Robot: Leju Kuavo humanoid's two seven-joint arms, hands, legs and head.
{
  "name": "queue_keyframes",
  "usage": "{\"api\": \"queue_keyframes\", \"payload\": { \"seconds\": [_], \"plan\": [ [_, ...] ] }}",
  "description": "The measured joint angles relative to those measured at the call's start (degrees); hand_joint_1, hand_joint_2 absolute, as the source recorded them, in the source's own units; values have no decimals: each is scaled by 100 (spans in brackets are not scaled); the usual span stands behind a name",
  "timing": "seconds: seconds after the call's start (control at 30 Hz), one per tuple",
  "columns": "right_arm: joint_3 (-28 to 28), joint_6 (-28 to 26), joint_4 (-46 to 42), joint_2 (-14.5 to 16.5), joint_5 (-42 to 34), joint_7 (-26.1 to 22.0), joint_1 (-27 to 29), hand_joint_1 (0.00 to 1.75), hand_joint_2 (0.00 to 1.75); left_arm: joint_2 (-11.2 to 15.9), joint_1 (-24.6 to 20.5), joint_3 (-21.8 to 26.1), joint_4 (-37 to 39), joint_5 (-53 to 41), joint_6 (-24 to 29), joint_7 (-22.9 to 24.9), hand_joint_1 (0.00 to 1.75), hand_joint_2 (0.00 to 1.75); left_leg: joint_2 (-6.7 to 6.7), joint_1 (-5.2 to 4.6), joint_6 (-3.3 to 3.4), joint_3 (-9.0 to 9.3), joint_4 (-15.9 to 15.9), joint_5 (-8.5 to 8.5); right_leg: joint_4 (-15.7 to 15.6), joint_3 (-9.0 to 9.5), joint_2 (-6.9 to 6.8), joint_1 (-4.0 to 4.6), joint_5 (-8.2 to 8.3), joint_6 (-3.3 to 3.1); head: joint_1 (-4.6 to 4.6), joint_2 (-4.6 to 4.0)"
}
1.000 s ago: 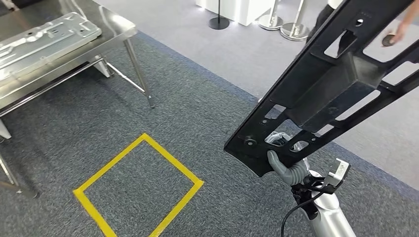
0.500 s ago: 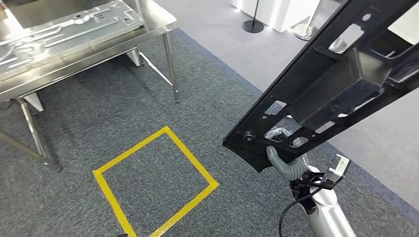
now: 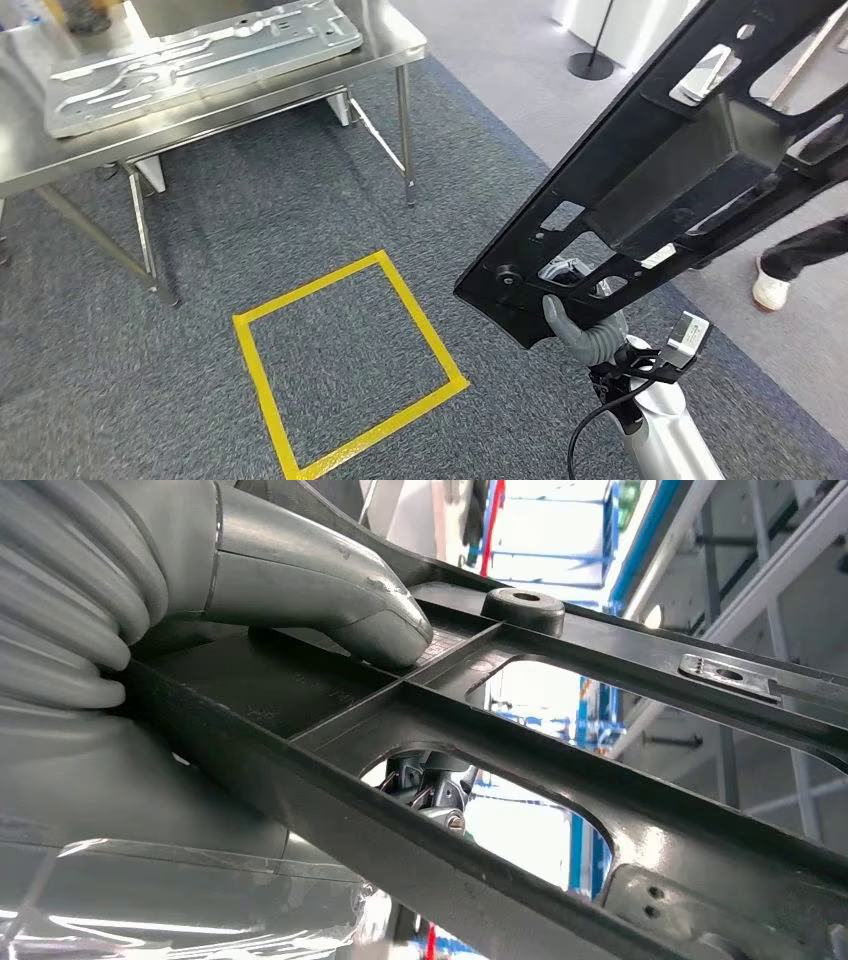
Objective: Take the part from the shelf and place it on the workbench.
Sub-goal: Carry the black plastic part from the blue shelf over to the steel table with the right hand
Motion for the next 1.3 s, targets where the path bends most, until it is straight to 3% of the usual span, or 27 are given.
{"api": "queue_keyframes", "payload": {
  "seconds": [0.03, 0.07, 0.13, 0.2, 0.27, 0.3, 0.37, 0.43, 0.47, 0.5, 0.53, 0.57, 0.63, 0.67, 0.7, 0.8, 0.87, 0.97, 1.0, 1.03, 1.07, 1.13, 1.17, 1.23, 1.3],
  "plan": [
    [0, -1, -1, 1, 1, 0, 10, 168, 175, 0, 9, 0, 0, 1, 0, 0, 0, 175, 10, 5, 3, 29, -73, 98, 1, 8, -69, 6, -10, 0, -1, 0],
    [0, -1, -2, 4, 2, 0, 16, 168, 175, 0, 17, 1, 0, 1, 1, 0, 0, 175, 44, 5, 18, 165, -343, 269, 1, 23, -132, 11, -23, 6, -1, 0],
    [0, -2, -5, 12, 2, 0, 18, 168, 175, 1, 15, 1, 0, 0, 1, -1, 0, 175, 265, -34, 75, 550, -1083, 556, 0, 62, -243, 25, -54, 32, -1, 0],
    [0, -1, -7, 16, 2, 0, 18, 168, 175, 2, 0, 0, 0, -1, 1, -4, 0, 175, 407, -100, 147, 734, -1459, 624, -4, 84, -344, 39, -80, 84, 0, 0],
    [0, 1, -9, 23, 2, 0, 18, 168, 175, 3, 5, 0, 0, -1, 0, -11, 0, 175, 303, -126, 209, 743, -1513, 634, -19, 100, -448, 43, -97, 148, -1, 0],
    [0, -1, -11, 28, 1, 0, 18, 168, 175, 4, 14, 0, 0, -1, -1, -21, 0, 175, 247, -115, 236, 761, -1552, 653, 2, 111, -419, 34, -129, 174, -1, 0],
    [-1, -5, -16, 28, -8, 0, 16, 168, 175, 4, 10, 0, 0, -1, -2, -45, 0, 175, 157, -80, 298, 810, -1629, 694, 294, 4, -192, 20, -327, 204, -1, 0],
    [-3, -20, -4, 24, -19, 16, 28, 168, 175, 4, -14, 0, 0, -1, -8, -70, 0, 175, 80, -73, 329, 818, -1639, 702, 1030, -360, 77, 9, -671, 210, -1, 0],
    [-4, -29, 9, 22, -22, 30, 37, 168, 175, 4, -22, 0, 0, 0, -13, -78, 0, 175, 40, -74, 335, 818, -1634, 700, 1412, -574, 136, 10, -802, 217, 0, 0],
    [-5, -38, 23, 21, -24, 47, 43, 168, 175, 4, -23, 0, 0, 1, -18, -83, 0, 175, 5, -75, 334, 820, -1628, 694, 1640, -723, 155, 9, -832, 226, 0, 0],
    [-6, -43, 34, 21, -25, 61, 45, 168, 175, 4, -23, 0, 0, 2, -28, -81, 0, 175, -29, -73, 328, 824, -1614, 681, 1640, -771, 159, 3, -734, 232, 0, 0],
    [-7, -43, 41, 21, -26, 71, 43, 168, 175, 4, -23, 0, 0, 4, -42, -79, 0, 175, -57, -67, 316, 829, -1593, 660, 1392, -695, 159, -9, -525, 237, 0, 0],
    [-8, -43, 47, 22, -28, 80, 29, 168, 175, 4, -30, 1, 0, 10, -69, -81, 0, 175, -107, -69, 267, 826, -1515, 586, 600, -377, 169, -35, -91, 245, 0, 0],
    [-9, -40, 51, 22, -27, 79, 22, 168, 175, 4, -34, 1, 0, 13, -77, -86, 0, 175, -124, -76, 237, 819, -1479, 548, 316, -256, 179, -40, 14, 228, -1, 0],
    [-9, -37, 55, 22, -26, 76, 18, 168, 175, 5, -37, 1, 0, 15, -78, -92, 0, 175, -134, -85, 207, 812, -1454, 520, 174, -198, 189, -35, 36, 203, -1, 0],
    [-9, -32, 59, 22, -22, 69, 10, 168, 175, 6, -39, 2, 0, 16, -77, -101, 0, 175, -130, -79, 121, 822, -1437, 472, 130, -167, 195, -16, 2, 90, -1, 0],
    [-9, -32, 57, 22, -22, 67, 3, 168, 175, 7, -44, 2, 0, 15, -81, -101, 0, 175, -75, -68, 63, 728, -1184, 338, 106, -99, 179, -22, -21, 19, -1, 0],
    [-9, -32, 58, 22, -22, 62, 5, 168, 175, 7, -43, 1, 0, 10, -90, -100, 0, 175, -5, -47, 16, 139, -93, -70, 99, 1, 155, 8, -98, -40, -1, 0],
    [-9, -32, 58, 22, -22, 61, 7, 168, 175, 7, -38, 2, 0, 8, -90, -99, 0, 175, 2, -43, 20, -46, 180, -108, 99, 35, 153, 23, -131, -47, -2, 0],
    [-9, -32, 59, 22, -22, 60, 10, 168, 175, 7, -34, 2, 0, 6, -91, -98, 0, 175, 4, -44, 38, -127, 234, -29, 99, 77, 154, 38, -167, -51, -2, 0],
    [-9, -32, 58, 22, -22, 60, 12, 168, 175, 7, -32, 2, 0, 4, -92, -97, 0, 175, 5, -52, 71, -92, 52, 165, 99, 134, 155, 50, -209, -51, -2, 0],
    [-9, -32, 58, 22, -22, 57, 11, 168, 175, 10, -34, 2, 0, 3, -94, -96, 0, 175, 14, -95, 168, 217, -714, 632, 85, 261, 152, 59, -303, -41, -1, 0],
    [-9, -32, 58, 22, -21, 55, 8, 168, 175, 13, -38, 2, 0, 3, -96, -95, 0, 175, 22, -132, 219, 367, -1051, 771, 71, 304, 149, 56, -338, -24, -1, 0],
    [-9, -33, 60, 22, -14, 50, 14, 168, 175, 21, -45, 1, 0, 1, -99, -90, 0, 175, 31, -197, 294, 512, -1369, 782, 22, 342, 143, 33, -349, 35, -1, 0],
    [-9, -33, 50, 23, -3, 48, 34, 168, 175, 25, -42, 1, 0, -1, -103, -86, 0, 175, 23, -200, 346, 621, -1544, 765, 22, 363, 140, 21, -289, 117, -2, 0]
  ]
}}
